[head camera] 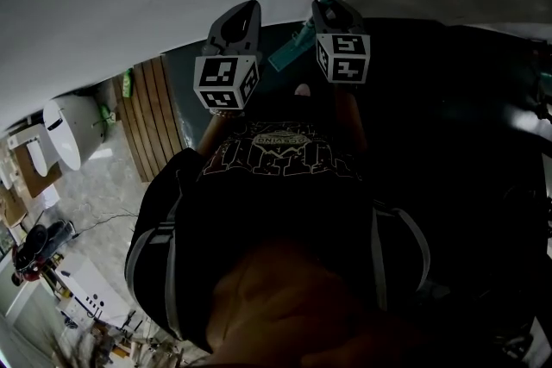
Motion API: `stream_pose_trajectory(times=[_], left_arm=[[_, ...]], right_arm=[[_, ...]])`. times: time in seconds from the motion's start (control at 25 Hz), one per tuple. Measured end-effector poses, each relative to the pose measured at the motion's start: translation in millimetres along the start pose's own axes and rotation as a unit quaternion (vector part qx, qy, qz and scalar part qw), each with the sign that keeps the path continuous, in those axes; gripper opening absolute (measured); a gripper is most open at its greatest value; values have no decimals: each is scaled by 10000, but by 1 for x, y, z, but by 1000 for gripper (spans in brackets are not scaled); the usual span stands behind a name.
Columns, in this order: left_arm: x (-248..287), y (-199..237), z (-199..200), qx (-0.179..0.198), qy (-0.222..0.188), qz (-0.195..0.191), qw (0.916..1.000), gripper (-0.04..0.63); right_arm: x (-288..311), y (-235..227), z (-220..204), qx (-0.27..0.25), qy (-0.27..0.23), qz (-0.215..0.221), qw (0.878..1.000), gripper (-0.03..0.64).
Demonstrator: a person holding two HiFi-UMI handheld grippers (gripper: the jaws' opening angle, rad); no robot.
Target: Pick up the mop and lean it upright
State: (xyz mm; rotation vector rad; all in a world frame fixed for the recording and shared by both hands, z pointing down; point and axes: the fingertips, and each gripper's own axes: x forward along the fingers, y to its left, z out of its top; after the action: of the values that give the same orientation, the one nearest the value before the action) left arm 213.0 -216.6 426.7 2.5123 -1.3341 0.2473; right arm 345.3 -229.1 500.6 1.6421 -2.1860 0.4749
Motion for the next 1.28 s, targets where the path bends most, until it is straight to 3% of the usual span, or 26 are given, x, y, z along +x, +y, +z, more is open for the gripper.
stream_pose_trajectory(times=[1.28], left_arm=[[6, 32, 10, -107, 1, 301, 9995, 46]], right_arm=[[78, -39, 30, 125, -208, -285, 9993, 119]])
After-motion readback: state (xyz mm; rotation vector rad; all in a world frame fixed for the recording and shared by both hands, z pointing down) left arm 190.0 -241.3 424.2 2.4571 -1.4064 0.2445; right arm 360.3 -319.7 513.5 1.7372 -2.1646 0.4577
